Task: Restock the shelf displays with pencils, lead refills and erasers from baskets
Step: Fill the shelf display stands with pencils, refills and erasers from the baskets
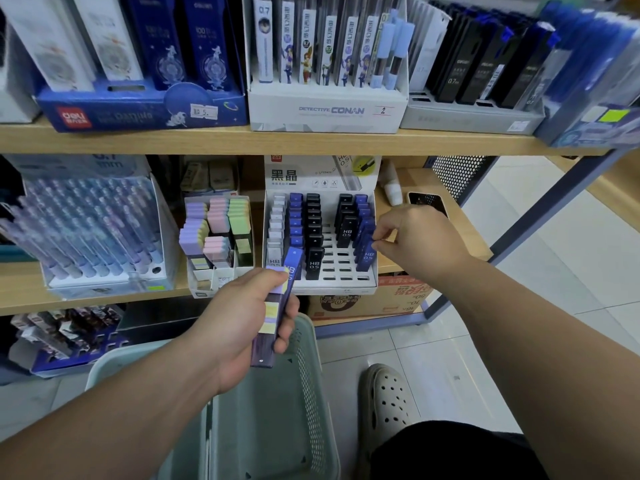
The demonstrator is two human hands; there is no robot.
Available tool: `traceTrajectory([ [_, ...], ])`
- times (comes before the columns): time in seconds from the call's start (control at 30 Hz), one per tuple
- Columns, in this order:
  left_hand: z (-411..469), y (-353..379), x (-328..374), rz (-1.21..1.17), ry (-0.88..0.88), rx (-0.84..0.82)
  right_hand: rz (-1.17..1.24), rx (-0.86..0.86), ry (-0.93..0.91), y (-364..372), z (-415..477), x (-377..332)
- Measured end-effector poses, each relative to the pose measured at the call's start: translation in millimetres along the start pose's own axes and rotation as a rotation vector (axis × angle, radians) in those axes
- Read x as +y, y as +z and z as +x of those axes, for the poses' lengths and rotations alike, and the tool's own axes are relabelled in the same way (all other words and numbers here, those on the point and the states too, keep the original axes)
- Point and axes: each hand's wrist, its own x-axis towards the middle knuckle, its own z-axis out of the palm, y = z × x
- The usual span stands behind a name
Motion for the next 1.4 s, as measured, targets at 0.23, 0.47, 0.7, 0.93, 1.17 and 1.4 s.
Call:
traceTrajectory([
  [0.23,-4.3,7.6,1.3,0.037,0.075,-0.142,0.691,-0.223,0.222,-21.5,-5.3,-67.3],
  [0.47,0.7,10.0,0.1,0.015,0.081,-0.103,1.049,-0.299,0.308,-37.4,-6.3,-61.0],
  [0.7,3.0,11.2,-3.3,0.029,0.106,-0.066,0.987,-0.313,0.306,-25.4,-12.0,-65.1],
  [0.93,10.9,8.5,-3.9,-0.036,0.037,0.042,0.765,-0.085,0.276,-38.9,-7.1,-14.0],
  [1.17,14.8,3.9,-6.6,-0.051,0.008,0.105,0.317,-0.074,0.102,-19.3,-10.2,12.0],
  [1.4,13.3,5.5,-5.2,-0.042,0.009,0.117,0.207,-0.058,-0.049,-13.4,-4.5,2.9],
])
